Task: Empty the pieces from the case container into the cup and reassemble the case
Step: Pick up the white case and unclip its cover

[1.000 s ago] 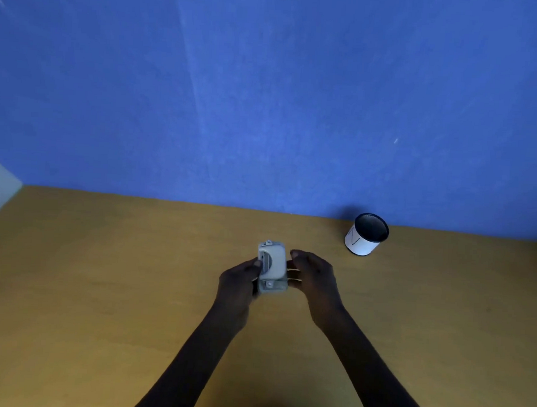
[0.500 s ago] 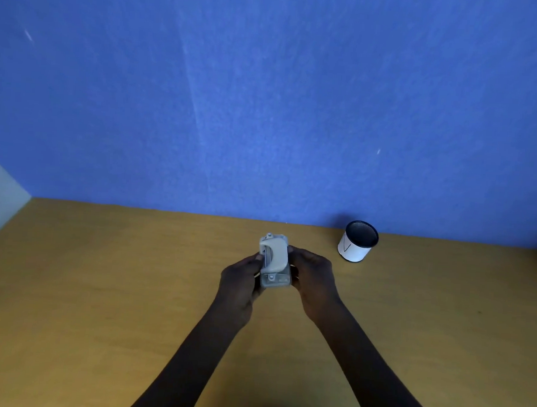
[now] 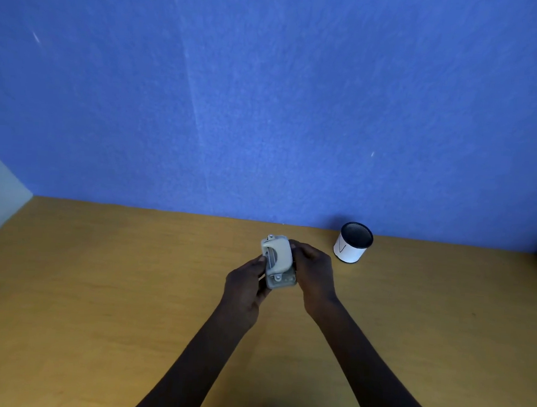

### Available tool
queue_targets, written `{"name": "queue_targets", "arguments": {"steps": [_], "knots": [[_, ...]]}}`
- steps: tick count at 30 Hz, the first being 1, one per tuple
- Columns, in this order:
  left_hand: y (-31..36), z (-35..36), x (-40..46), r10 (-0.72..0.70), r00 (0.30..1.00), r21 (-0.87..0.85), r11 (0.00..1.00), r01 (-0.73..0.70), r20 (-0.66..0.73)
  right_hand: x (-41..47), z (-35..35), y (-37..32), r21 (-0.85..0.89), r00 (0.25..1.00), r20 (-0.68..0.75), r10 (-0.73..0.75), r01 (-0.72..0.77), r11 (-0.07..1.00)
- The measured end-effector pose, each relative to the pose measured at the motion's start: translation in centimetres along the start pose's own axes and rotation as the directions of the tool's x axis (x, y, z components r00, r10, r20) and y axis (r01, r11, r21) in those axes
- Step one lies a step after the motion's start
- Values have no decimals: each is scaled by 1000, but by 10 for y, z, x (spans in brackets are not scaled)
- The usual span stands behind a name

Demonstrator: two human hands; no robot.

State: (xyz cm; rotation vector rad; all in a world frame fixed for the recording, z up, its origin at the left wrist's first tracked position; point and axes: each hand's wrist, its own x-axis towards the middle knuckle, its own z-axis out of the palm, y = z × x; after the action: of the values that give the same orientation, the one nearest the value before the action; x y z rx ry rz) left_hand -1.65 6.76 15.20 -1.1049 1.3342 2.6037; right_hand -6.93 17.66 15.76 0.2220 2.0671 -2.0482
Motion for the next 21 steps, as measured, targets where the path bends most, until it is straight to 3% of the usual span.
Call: {"name": "queue_targets", "arguments": {"steps": [7, 12, 18, 21], "knots": [[-5, 6, -6, -7, 999, -59, 998, 10, 40, -2, -2, -6, -273, 990, 13, -140, 138, 952], [-8, 10, -9, -5, 997, -42, 999, 8, 76, -7, 2, -8, -618, 936, 186, -299, 348, 705], [-10, 14, -12, 22, 993, -84, 996, -12, 119, -8, -1, -14, -628, 916, 194, -352, 392, 673], [-12, 17, -12, 56, 996, -49, 997, -53, 68, -9, -2, -15, -634, 921, 186, -343, 379, 674]]}}
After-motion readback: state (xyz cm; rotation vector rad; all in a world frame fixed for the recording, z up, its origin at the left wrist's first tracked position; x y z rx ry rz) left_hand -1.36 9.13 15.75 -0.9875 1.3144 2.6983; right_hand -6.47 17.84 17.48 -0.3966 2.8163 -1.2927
